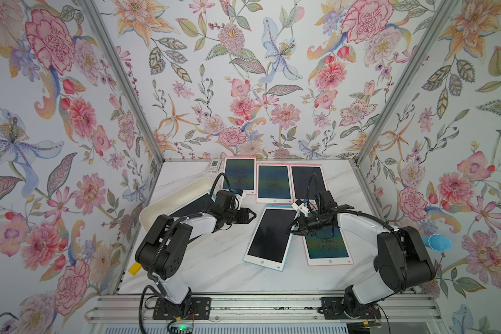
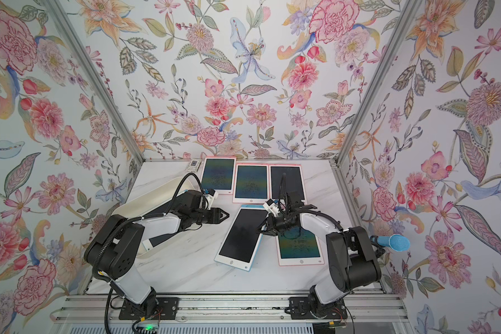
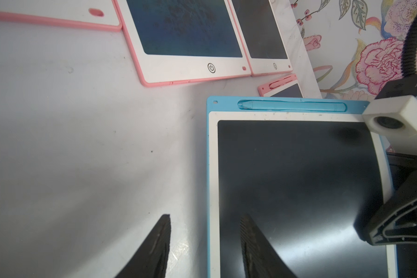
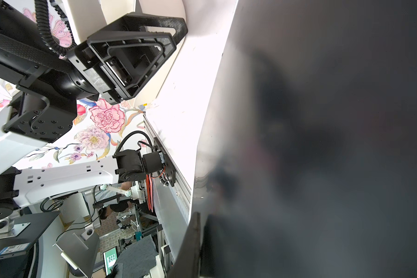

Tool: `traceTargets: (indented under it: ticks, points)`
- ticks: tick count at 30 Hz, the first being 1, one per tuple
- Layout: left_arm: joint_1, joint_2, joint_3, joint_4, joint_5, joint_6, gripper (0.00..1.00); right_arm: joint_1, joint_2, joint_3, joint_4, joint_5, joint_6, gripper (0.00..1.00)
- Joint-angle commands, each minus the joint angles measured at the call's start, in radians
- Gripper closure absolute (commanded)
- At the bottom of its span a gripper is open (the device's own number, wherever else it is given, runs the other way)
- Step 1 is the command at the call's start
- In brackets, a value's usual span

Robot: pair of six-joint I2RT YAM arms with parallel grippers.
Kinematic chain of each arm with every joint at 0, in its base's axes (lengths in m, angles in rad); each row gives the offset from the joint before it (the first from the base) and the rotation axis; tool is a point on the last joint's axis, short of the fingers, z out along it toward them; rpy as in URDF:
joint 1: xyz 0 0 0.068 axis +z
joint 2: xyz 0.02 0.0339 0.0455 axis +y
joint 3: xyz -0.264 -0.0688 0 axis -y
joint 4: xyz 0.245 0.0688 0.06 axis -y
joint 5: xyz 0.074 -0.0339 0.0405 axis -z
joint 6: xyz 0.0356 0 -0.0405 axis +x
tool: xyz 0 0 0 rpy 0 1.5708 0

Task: Take out the writing tablet from the storage box
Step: Place the writing tablet at the center of the board.

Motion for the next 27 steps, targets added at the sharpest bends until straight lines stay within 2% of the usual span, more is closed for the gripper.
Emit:
traceTargets:
  ticks: [1,7,13,19,22,25,27]
  points:
    - [0.032,-0.018,-0.028,-0.132,-0.044,-0.003,0.5,-0.003,-0.023,0.021,-0.01,0.019,-0.043,1.0]
    - [0.065,-0.063,0.049,-0.236,-0.101,0.061,0.5,0.002,-0.02,0.024,-0.01,0.023,-0.041,1.0]
    - [0.064,-0.124,0.12,-0.265,-0.098,0.082,0.49,0.002,0.01,0.032,-0.009,0.043,-0.033,1.0]
    - [0.025,-0.186,0.153,-0.289,-0.053,0.1,0.46,0.002,0.037,0.049,-0.018,0.03,-0.03,1.0]
    - [-0.02,-0.166,0.132,-0.283,-0.034,0.099,0.46,0.0,0.041,0.054,-0.019,0.017,-0.03,1.0]
    - [-0.058,-0.114,0.08,-0.208,-0.021,0.048,0.46,-0.002,0.041,0.049,-0.019,0.018,-0.028,1.0]
    - [-0.075,-0.088,0.065,-0.187,-0.052,0.019,0.46,-0.003,0.043,0.045,-0.02,0.019,-0.029,1.0]
